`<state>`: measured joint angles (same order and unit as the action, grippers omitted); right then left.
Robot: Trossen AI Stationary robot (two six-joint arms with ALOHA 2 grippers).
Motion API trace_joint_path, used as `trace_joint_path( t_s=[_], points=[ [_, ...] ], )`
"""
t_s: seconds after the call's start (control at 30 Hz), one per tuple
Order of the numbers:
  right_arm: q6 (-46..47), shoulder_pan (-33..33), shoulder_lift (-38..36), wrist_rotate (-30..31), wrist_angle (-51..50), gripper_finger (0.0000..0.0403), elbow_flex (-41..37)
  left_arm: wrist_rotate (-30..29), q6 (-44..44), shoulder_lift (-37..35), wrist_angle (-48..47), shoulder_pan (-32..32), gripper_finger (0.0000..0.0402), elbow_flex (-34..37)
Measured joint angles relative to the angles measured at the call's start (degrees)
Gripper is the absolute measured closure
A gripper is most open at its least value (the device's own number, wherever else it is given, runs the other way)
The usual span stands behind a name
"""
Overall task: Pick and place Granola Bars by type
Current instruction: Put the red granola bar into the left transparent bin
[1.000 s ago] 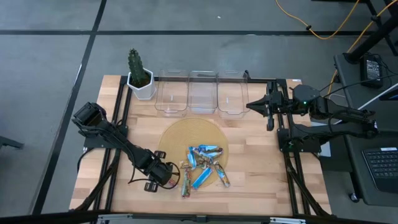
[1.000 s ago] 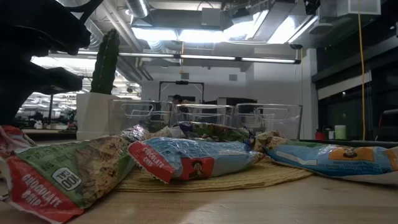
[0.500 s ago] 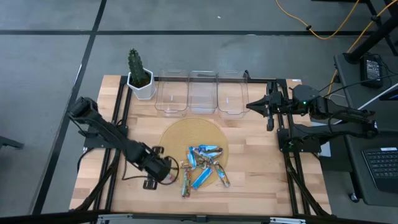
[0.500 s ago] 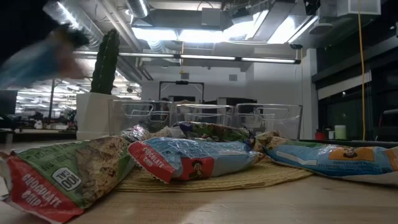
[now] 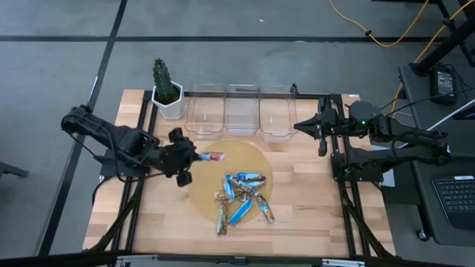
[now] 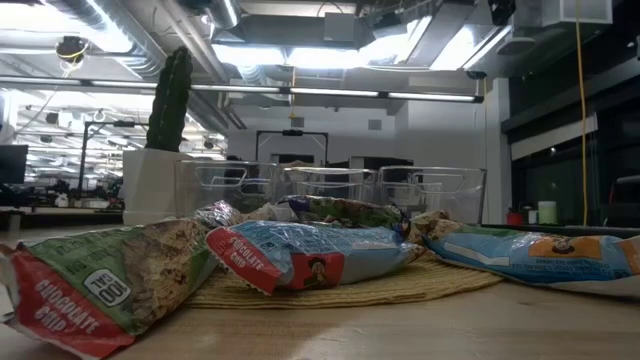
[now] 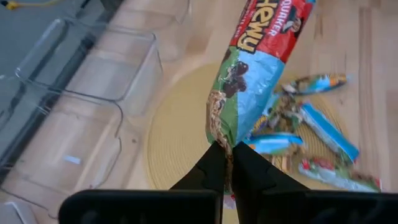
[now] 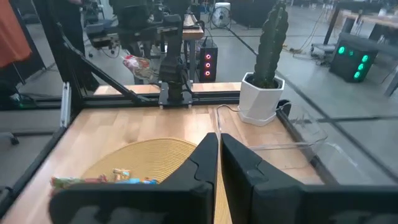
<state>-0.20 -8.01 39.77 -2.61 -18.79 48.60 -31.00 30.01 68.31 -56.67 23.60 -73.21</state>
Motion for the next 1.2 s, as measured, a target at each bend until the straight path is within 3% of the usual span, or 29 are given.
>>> trace_joint_path(
  t_s=[0.4,0.5,0.87,1.0,1.2],
  points=[
    [-0.3,0.0,0.9,0.0,0.3,0.0369,0.0,-4.0,-6.0,-0.6,7.2,-2.1,0.0397,0.0],
    [-0.3,0.0,2.1,-0.1,0.6,0.0338,0.0,-4.1,-7.9,-0.6,8.5,-3.4,0.0398,0.0],
    [0.1,0.0,5.9,-1.6,2.5,0.0159,0.0,-2.0,-12.8,-0.6,10.5,-8.2,0.0398,0.0],
    [0.1,0.0,6.5,-2.0,4.9,0.0132,0.0,-2.0,-12.8,-0.6,10.7,-9.7,0.0397,0.0],
    [-0.1,0.0,6.6,-2.0,6.7,0.0126,0.0,-2.2,-16.0,-0.5,12.0,-13.5,0.0397,0.0]
  ],
)
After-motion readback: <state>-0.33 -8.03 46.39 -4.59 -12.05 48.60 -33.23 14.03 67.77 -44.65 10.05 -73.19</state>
